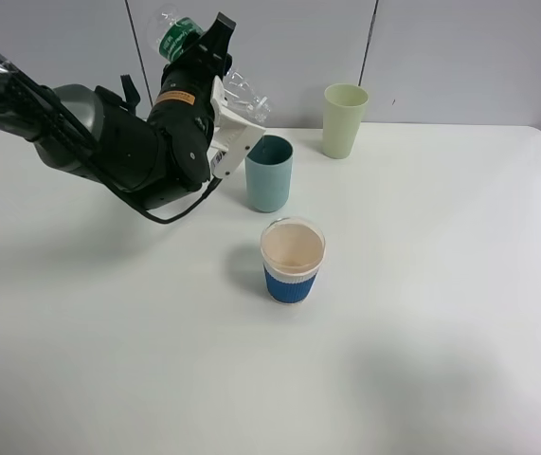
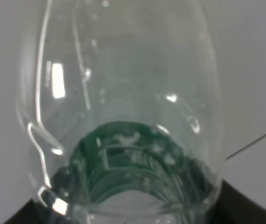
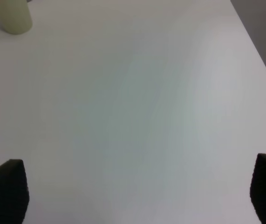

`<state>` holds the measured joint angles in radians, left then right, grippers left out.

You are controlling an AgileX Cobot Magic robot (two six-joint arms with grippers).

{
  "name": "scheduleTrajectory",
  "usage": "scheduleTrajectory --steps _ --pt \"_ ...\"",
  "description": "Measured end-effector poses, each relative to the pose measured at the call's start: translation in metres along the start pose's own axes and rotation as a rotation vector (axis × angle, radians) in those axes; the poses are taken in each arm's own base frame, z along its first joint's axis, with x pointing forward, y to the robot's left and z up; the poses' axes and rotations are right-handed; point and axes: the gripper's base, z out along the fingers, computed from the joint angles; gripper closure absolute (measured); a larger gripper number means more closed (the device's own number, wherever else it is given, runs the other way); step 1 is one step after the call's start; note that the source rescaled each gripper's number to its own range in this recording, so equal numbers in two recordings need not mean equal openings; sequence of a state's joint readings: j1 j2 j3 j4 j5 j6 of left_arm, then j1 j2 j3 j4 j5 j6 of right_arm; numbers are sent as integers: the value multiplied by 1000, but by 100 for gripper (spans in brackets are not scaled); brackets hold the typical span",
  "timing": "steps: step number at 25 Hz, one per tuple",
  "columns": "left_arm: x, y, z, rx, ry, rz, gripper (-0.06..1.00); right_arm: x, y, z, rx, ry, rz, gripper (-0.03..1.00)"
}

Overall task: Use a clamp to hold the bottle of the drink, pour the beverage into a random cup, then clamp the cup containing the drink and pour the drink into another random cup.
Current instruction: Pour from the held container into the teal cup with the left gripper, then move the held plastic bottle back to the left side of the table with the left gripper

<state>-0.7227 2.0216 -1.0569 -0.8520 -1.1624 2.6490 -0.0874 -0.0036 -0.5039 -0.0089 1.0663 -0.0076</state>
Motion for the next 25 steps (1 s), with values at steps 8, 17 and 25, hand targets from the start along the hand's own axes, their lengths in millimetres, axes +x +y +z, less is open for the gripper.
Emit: scheduleTrajectory --steps 8,17,25 --pt "19 19 -3 57 -10 -362 94 0 0 0 0 0 0 -3" --pt "45 34 -6 197 -28 -878 94 0 0 0 0 0 0 -3" --pt "78 23 -7 282 -5 -1414 94 0 0 0 0 0 0 -3"
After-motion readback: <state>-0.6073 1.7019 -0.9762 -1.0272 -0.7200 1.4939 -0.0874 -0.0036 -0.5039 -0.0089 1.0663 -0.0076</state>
